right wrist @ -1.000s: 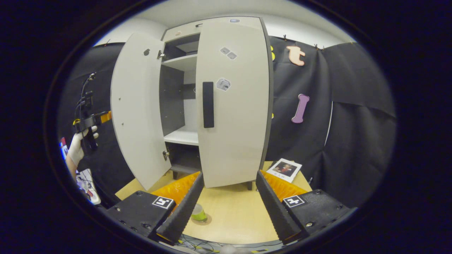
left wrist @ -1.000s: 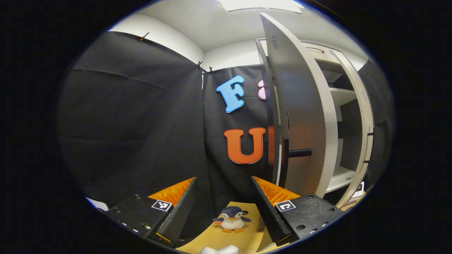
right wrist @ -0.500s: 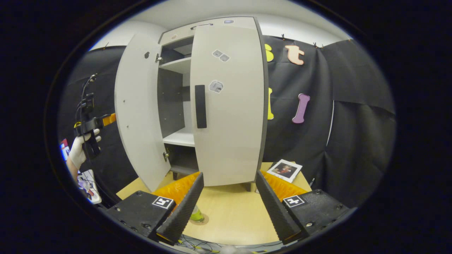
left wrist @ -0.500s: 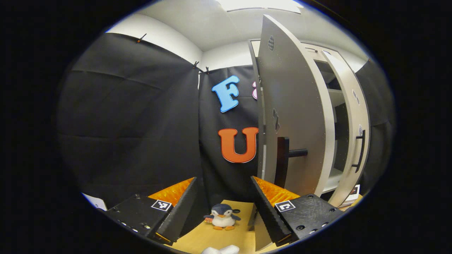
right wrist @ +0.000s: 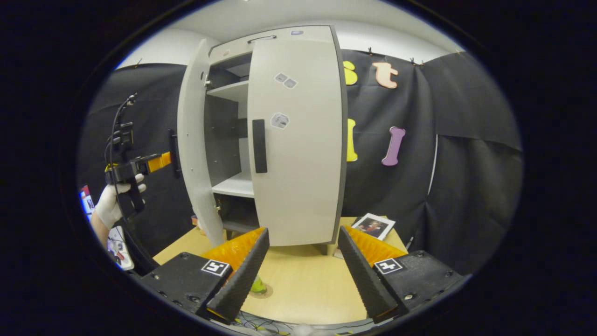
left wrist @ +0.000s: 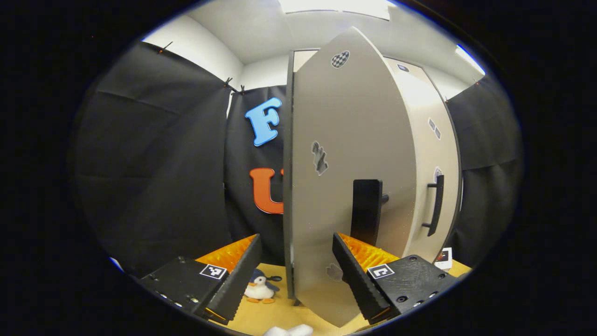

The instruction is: Grasp the bottle in the cabinet with the left hand and place it on the coaster, then close the right door with the right hand and the left door with the left hand.

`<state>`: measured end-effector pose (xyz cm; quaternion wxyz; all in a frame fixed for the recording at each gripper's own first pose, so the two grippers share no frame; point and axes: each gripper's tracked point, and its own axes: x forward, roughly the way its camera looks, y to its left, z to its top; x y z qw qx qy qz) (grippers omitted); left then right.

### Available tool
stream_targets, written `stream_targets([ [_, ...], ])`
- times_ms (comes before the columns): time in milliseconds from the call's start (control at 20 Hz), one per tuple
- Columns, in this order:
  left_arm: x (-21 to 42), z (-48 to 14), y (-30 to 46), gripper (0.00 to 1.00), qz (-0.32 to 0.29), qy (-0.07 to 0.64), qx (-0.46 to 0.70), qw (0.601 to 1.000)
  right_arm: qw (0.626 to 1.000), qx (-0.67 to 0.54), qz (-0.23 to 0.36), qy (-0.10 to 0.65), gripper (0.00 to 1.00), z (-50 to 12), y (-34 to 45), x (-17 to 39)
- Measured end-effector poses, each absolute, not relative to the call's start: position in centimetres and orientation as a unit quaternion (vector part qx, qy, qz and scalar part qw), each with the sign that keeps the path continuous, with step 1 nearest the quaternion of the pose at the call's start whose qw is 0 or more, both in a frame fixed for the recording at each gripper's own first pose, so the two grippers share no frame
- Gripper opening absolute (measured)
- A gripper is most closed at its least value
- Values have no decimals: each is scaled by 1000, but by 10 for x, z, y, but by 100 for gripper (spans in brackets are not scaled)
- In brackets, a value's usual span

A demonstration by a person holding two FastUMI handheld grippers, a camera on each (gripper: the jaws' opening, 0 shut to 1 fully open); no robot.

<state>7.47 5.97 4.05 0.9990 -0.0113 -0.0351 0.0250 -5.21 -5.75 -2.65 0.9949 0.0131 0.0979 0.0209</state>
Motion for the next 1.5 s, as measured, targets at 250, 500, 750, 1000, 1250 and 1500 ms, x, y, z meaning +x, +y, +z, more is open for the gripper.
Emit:
stream_targets([
  [250, 53, 45, 34, 96, 1, -29, -20, 999, 997, 31, 0, 67, 98, -7, -55, -50],
  [500, 10, 47, 20, 96, -22, -19, -15, 999, 999, 36, -17, 31, 98, 16, -42, -48],
  [750, -34, 43, 21, 93, -18, -19, -5, 1000, 999, 30, -11, 16, 98, 21, -25, -50],
  [1000, -70, 8, 29, 96, -2, 7, -1, 1000, 999, 35, -17, 17, 98, 16, -20, -52],
  [1250, -84, -13, 33, 96, 16, 8, -2, 1000, 999, 15, -34, 13, 94, 1, -17, -60],
  [1500, -81, -13, 23, 96, -1, 15, -6, 1000, 999, 21, -26, 17, 94, -4, -6, -63],
])
